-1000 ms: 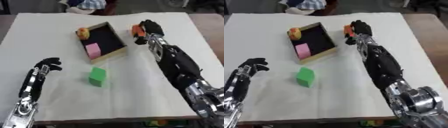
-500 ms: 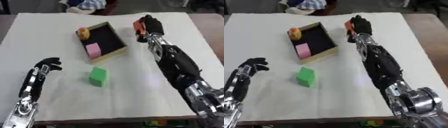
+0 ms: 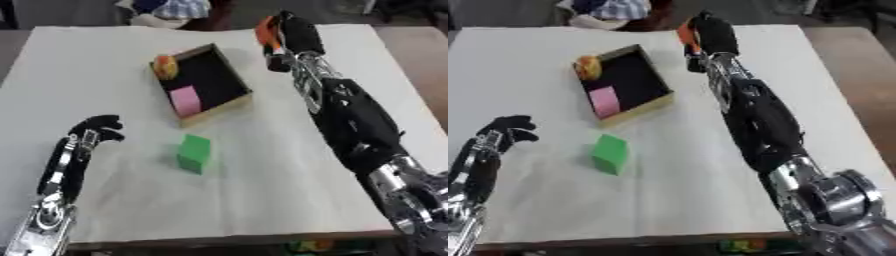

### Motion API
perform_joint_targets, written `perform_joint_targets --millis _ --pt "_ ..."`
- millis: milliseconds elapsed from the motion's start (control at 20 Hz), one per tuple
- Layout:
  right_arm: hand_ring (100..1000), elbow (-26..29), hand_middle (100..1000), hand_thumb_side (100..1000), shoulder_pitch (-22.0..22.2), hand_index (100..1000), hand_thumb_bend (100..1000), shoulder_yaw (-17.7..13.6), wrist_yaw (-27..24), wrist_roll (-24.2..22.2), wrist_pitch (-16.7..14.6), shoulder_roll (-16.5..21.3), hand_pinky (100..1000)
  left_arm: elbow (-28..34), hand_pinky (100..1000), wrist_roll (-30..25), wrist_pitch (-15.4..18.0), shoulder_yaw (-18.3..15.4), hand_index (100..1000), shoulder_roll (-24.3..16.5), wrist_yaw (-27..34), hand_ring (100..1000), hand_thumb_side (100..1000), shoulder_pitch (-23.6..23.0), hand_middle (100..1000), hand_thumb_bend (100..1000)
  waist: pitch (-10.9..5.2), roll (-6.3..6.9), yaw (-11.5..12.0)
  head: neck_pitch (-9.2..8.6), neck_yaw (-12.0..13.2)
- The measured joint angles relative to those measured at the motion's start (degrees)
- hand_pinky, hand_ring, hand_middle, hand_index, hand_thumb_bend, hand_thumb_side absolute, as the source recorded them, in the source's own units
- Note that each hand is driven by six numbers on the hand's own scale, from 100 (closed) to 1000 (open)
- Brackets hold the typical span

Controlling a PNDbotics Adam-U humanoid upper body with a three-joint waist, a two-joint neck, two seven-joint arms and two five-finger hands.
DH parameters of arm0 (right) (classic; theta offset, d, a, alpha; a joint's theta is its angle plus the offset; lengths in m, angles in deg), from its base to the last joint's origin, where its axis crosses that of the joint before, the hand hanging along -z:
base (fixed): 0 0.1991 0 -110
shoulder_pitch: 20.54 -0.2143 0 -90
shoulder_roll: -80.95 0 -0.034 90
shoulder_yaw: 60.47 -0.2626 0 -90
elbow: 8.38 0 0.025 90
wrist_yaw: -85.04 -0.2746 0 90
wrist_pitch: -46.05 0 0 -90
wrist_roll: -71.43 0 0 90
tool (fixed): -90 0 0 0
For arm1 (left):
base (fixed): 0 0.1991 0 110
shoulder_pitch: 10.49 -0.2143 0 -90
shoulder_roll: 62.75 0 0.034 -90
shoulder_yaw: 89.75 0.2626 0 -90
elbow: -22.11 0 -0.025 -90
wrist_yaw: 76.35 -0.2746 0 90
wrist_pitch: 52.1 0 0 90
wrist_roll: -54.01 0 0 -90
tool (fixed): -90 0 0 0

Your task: Pick up objects on the table and place them in the box.

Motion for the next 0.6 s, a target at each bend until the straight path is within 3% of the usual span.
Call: perform_joint_targets --millis 300,350,400,600 --pt "636 1.45 574 210 -0.1 667 100 4.0 -1.57 -5.07 -7.47 -1.58 625 0.0 769 0.0 0.0 0.0 753 0.0 0.0 605 964 0.0 618 100 0.0 0.0 -0.02 0.0 -0.02" --pt "639 1.62 573 233 0.04 670 137 4.63 -2.05 -6.03 -8.62 -1.82 627 0.0 769 0.0 0.0 0.0 753 0.0 0.0 605 964 0.0 618 100 0.0 0.0 -0.02 0.0 -0.02" --pt "642 1.7 579 248 0.19 673 100 5.27 -2.53 -6.99 -9.74 -2.03 629 0.0 769 0.0 0.0 0.0 753 0.0 0.0 605 964 0.0 618 100 0.0 0.0 -0.03 0.0 -0.02" --pt "655 2.08 588 317 1.15 681 100 7.77 -4.14 -11.05 -13.89 -2.48 638 0.0 769 0.0 0.0 0.0 753 0.0 0.0 605 964 0.0 618 100 0.0 0.0 -0.25 0.0 -0.01"
